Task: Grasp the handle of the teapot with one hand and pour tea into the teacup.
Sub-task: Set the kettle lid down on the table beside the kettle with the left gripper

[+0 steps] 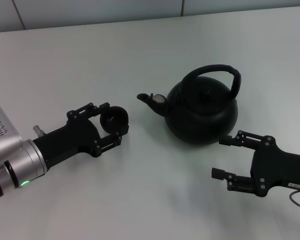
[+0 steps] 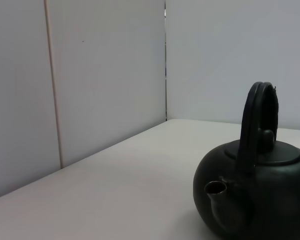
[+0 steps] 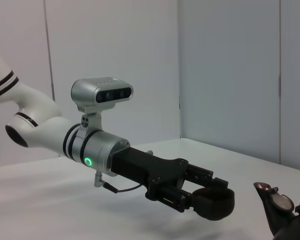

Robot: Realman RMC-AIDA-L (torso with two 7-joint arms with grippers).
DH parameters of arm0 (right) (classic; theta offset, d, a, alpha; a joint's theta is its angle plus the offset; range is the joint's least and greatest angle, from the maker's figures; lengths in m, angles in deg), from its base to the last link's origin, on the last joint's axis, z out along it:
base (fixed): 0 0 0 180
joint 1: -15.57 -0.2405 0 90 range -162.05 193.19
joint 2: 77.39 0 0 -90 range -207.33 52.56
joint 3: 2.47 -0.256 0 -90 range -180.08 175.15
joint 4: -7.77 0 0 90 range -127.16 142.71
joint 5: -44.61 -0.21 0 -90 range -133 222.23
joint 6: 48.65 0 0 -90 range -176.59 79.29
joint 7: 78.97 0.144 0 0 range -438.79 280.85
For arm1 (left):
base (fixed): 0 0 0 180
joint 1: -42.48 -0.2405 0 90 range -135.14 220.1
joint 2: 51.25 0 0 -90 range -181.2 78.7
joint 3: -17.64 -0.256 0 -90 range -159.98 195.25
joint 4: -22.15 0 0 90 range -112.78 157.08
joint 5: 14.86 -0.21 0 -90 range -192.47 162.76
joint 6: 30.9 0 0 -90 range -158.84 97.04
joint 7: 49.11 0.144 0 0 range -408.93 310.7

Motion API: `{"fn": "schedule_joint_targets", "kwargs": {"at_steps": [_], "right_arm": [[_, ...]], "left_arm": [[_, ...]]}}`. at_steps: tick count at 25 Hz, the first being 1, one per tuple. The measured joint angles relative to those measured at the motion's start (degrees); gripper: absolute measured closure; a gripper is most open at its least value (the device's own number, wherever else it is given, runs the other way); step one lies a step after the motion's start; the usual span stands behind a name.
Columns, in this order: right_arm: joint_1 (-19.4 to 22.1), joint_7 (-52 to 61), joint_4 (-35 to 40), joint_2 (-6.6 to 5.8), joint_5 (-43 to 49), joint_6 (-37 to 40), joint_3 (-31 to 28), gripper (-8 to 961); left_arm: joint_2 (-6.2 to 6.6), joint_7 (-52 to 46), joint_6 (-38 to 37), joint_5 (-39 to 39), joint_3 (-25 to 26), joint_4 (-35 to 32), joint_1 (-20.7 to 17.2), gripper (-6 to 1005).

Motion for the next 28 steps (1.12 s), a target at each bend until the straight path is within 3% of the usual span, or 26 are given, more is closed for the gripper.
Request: {"fn": "schedule_joint_targets", "kwargs": {"at_steps": [28], "right_arm": [[-0.3, 0.0, 0.1, 0.17, 0.0, 0.2, 0.0, 213]], "left_arm": [[-0.01, 2.2, 6.0, 0.0, 0.0, 3.1, 0.1, 278]]}}
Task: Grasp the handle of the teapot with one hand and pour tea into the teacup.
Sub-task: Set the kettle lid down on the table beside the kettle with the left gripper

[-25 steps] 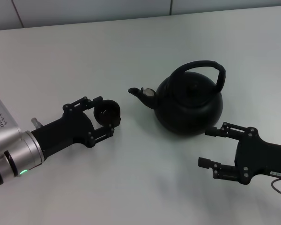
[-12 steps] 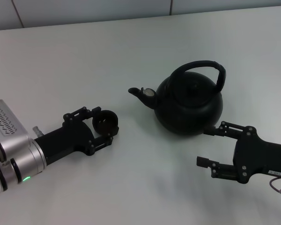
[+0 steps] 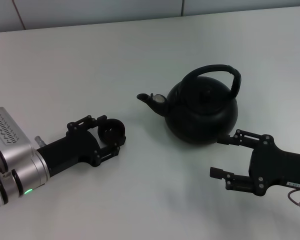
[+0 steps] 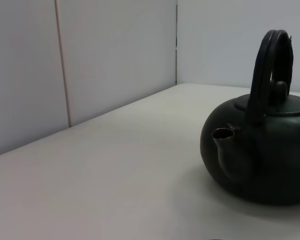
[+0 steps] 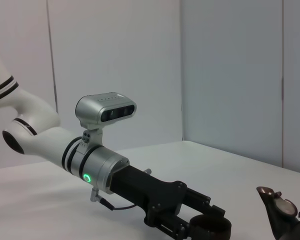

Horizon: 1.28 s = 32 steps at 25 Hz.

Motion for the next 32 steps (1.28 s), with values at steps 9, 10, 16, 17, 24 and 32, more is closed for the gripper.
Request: {"fn": "schedule_joint_targets", "kwargs": {"at_steps": [9, 10, 16, 17, 24, 32], "right_arm": [[0.1, 0.0, 0.0, 0.00, 0.0, 0.2, 0.0, 213], [0.1, 0.0, 0.0, 0.00, -0.1, 0.2, 0.0, 213], [0.3, 0.0, 0.0, 0.00, -0.1, 0.3, 0.0, 214], [0.3, 0.0, 0.0, 0.00, -0.1, 0.3, 0.0, 214], [0.4, 0.0, 0.0, 0.00, -0.1, 0.3, 0.0, 214], [0.4, 0.0, 0.0, 0.00, -0.1, 0.2, 0.0, 213]], "left_arm": [[0.00, -0.3, 0.0, -0.1, 0.0, 0.0, 0.0, 272], [0.00, -0.4, 0.0, -0.1, 0.1, 0.0, -0.1, 272], [0.00, -0.4, 0.1, -0.1, 0.0, 0.0, -0.1, 268], [0.00, -0.4, 0.1, -0.1, -0.1, 0.0, -0.1, 267], [0.00, -0.4, -0.4, -0.1, 0.1, 0.0, -0.2, 204], [0.44, -0.5, -7.3, 0.3, 0.6, -3.0, -2.9, 203]]}}
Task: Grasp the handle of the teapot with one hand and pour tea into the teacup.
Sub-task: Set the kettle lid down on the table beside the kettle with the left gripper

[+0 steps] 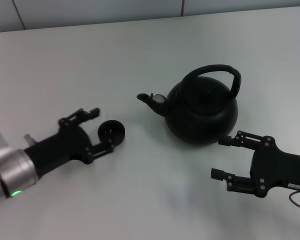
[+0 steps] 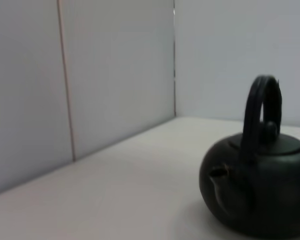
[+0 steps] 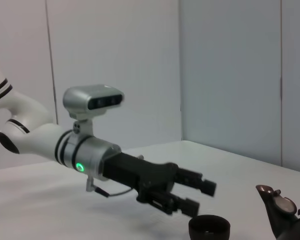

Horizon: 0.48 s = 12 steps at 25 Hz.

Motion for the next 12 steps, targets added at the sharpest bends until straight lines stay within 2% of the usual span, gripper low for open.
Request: {"fn": "schedule_joint_targets", "kwargs": {"at_steps": [3, 4, 7, 9, 10, 12], "right_arm": [[-0.1, 0.0, 0.0, 0.00, 0.0, -0.2, 0.0, 213], [-0.1, 0.0, 0.0, 0.00, 0.0, -0.3, -0.1, 213], [-0.2, 0.0, 0.0, 0.00, 0.0, -0.3, -0.5, 213], [-0.4, 0.0, 0.0, 0.00, 0.0, -0.3, -1.3, 213], [-0.4, 0.0, -0.1, 0.00, 0.0, -0.3, -1.5, 213], [-0.4, 0.0, -0.1, 0.00, 0.0, -0.3, -1.7, 213]], "left_arm": [[0.33, -3.0, -7.3, 0.1, 0.4, -6.2, -4.0, 204], [0.33, -3.0, -7.3, 0.1, 0.4, -6.2, -4.0, 204], [0.67, -7.2, -13.3, -0.2, 0.1, -12.2, -8.2, 204], [1.27, -10.3, -17.9, -0.7, -0.6, -17.5, -12.5, 204], [1.27, -10.3, -17.9, -0.7, -0.6, -17.5, -12.5, 204], [2.14, -13.2, -20.2, -1.1, -0.8, -20.6, -15.4, 204]]}}
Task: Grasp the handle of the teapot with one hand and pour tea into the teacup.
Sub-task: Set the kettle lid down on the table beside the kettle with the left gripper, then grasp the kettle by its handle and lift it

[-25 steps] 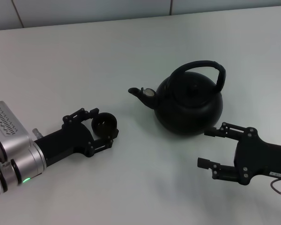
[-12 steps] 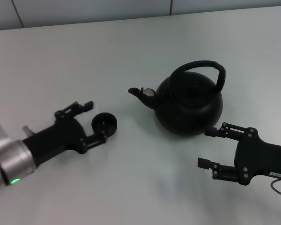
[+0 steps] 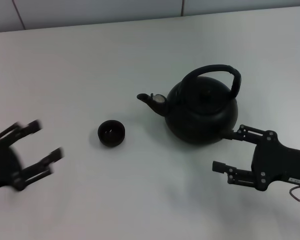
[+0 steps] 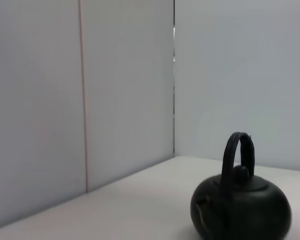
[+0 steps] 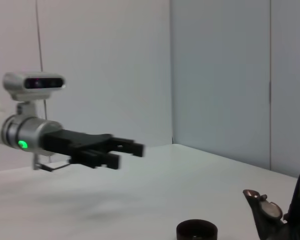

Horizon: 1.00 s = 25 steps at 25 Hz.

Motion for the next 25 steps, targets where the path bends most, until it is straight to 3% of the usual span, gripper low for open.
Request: {"fn": "schedule_joint_targets", "kwargs": {"at_steps": [1, 6, 11, 16, 25], "right_arm": [[0.0, 0.0, 0.0, 0.00, 0.0, 0.0, -0.4, 213], [-0.3, 0.0, -0.1, 0.08, 0.0, 0.0, -0.7, 214], [-0.4, 0.0, -0.1, 0.09, 0.0, 0.0, -0.7, 214], [-0.4, 0.0, 0.0, 0.06, 0.0, -0.5, -1.1, 215], [-0.4, -0.1, -0.2, 0.03, 0.0, -0.9, -1.2, 217]], "left_arm": [[1.02, -2.0, -1.5, -0.2, 0.0, -1.5, -1.9, 204], [2.75, -2.8, -3.7, -0.4, 0.0, -2.3, -3.2, 203], [2.92, -2.9, -3.7, -2.7, 0.0, -3.9, -3.2, 203], [2.44, -2.9, -1.9, -9.9, 0.5, -8.5, -3.4, 211], [2.48, -2.9, -2.3, -11.4, 0.5, -9.9, -3.4, 213]]}}
